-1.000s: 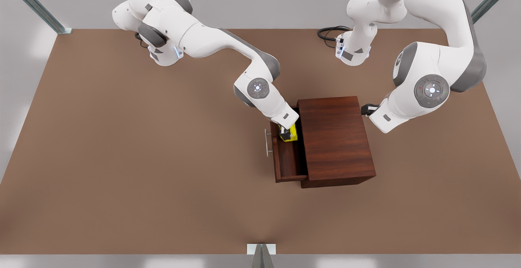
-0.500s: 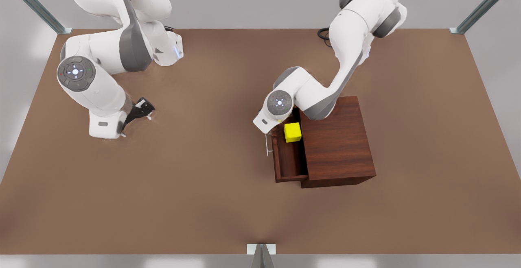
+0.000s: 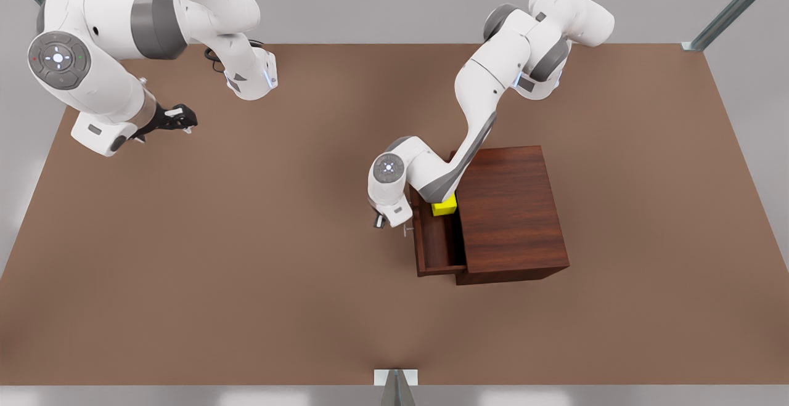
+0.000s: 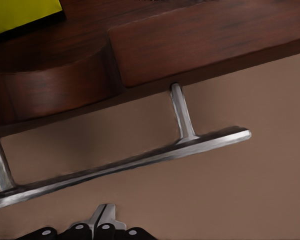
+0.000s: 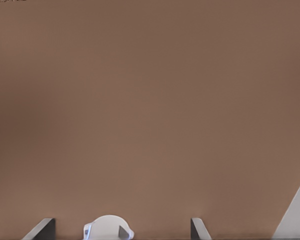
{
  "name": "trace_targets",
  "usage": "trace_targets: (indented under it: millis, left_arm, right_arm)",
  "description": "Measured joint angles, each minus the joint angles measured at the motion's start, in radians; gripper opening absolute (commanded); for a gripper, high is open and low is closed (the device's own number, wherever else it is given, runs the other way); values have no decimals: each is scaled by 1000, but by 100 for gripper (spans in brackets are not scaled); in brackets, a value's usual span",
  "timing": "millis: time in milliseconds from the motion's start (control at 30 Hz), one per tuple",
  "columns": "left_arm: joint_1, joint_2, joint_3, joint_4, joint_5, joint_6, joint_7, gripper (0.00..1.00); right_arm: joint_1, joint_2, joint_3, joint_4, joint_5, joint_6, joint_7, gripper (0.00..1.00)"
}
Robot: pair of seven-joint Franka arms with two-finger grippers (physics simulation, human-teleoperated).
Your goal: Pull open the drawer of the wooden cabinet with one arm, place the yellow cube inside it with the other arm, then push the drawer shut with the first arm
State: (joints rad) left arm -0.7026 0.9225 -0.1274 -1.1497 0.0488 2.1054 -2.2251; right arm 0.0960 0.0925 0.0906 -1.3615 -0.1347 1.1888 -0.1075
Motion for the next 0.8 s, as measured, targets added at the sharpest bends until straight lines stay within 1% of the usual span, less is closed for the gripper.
trace_targets:
  millis: [300, 500, 667, 800]
  left_arm:
    - [51, -1, -23, -27, -35, -90, -294, 21]
    - [89, -17, -43, -33, -37, -140, -403, 21]
    - [148, -44, -80, -56, -33, -182, -466, 21]
    - [175, -50, -99, -66, 19, -195, -525, 21]
  right_arm:
    - [-1, 23, 0, -1, -8, -4, 81, 100]
    - [-1, 26, -1, 1, 10, -5, 103, 100]
    - [3, 25, 0, 6, 43, -4, 112, 100]
    - [4, 25, 2, 9, 53, -4, 118, 100]
